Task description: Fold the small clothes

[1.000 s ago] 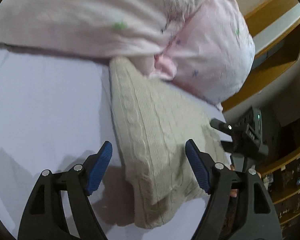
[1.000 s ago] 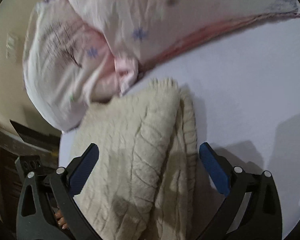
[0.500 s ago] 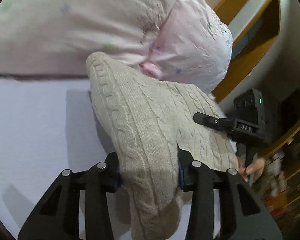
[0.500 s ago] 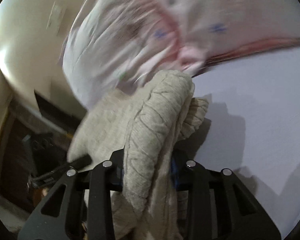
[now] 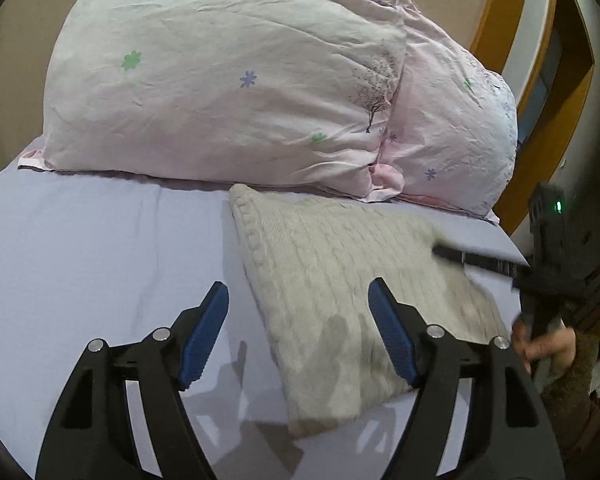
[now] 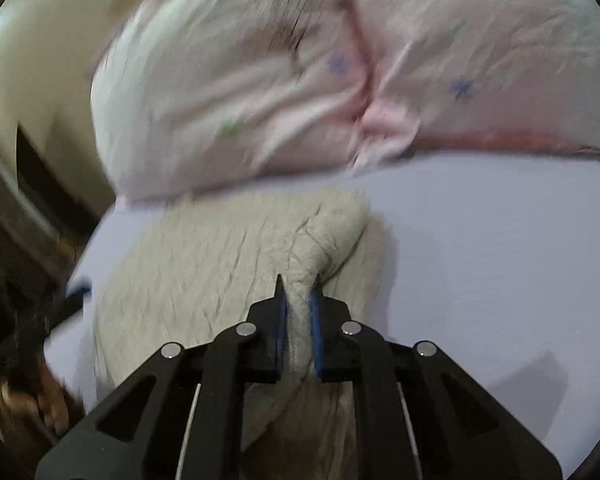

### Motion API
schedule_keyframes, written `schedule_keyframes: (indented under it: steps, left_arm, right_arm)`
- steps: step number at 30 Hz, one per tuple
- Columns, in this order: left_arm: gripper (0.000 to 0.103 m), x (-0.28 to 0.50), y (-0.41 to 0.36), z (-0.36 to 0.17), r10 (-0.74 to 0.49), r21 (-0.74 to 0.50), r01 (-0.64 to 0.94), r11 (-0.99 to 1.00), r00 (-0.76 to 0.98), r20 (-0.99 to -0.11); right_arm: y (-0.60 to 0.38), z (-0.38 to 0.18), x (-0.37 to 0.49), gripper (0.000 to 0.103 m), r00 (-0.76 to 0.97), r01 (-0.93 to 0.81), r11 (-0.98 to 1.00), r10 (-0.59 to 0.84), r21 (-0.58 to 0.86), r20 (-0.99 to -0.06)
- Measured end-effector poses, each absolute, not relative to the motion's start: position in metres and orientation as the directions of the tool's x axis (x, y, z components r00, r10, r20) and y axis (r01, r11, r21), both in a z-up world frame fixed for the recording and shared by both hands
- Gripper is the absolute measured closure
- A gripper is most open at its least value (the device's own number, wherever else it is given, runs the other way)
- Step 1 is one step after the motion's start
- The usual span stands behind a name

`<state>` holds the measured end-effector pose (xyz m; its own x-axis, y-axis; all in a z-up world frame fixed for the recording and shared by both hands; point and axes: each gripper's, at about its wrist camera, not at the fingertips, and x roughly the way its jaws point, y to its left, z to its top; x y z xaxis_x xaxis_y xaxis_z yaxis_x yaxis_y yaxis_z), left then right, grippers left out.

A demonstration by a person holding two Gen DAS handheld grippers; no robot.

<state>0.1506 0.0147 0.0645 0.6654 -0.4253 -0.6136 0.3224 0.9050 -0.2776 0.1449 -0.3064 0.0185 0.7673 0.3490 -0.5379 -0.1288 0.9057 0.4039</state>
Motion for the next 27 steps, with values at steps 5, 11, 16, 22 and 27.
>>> schedule_keyframes:
  steps: [5,11,16,22,27]
  left_arm:
    - [0.029,0.131,0.024,0.058,-0.434,-0.283,0.330,0.900,0.648,-0.626]
    - [0.010,0.104,0.022,0.041,-0.398,-0.239,0.327,0.914,0.621,-0.675]
    - [0.003,0.091,0.016,0.026,-0.314,-0.165,0.285,0.944,0.624,-0.715]
    - [0.001,0.092,-0.002,0.013,-0.243,-0.099,0.263,0.960,0.602,-0.760]
    - [0.001,0.096,-0.016,0.002,-0.155,-0.006,0.249,0.968,0.582,-0.798]
  right_arm:
    - [-0.305,-0.002,0.156,0.087,0.726,-0.058,0.931,0.287,0.360,-0.625]
    - [-0.313,0.021,0.105,0.008,0.790,-0.044,0.953,0.216,0.298,-0.574]
    - [-0.295,0.021,0.046,0.002,0.842,-0.013,0.982,0.112,0.188,-0.528]
    - [-0.244,-0.022,0.042,0.002,0.730,-0.056,0.995,0.096,0.080,-0.677]
    - [-0.218,-0.043,0.063,0.002,0.669,-0.037,0.999,0.044,0.026,-0.742]
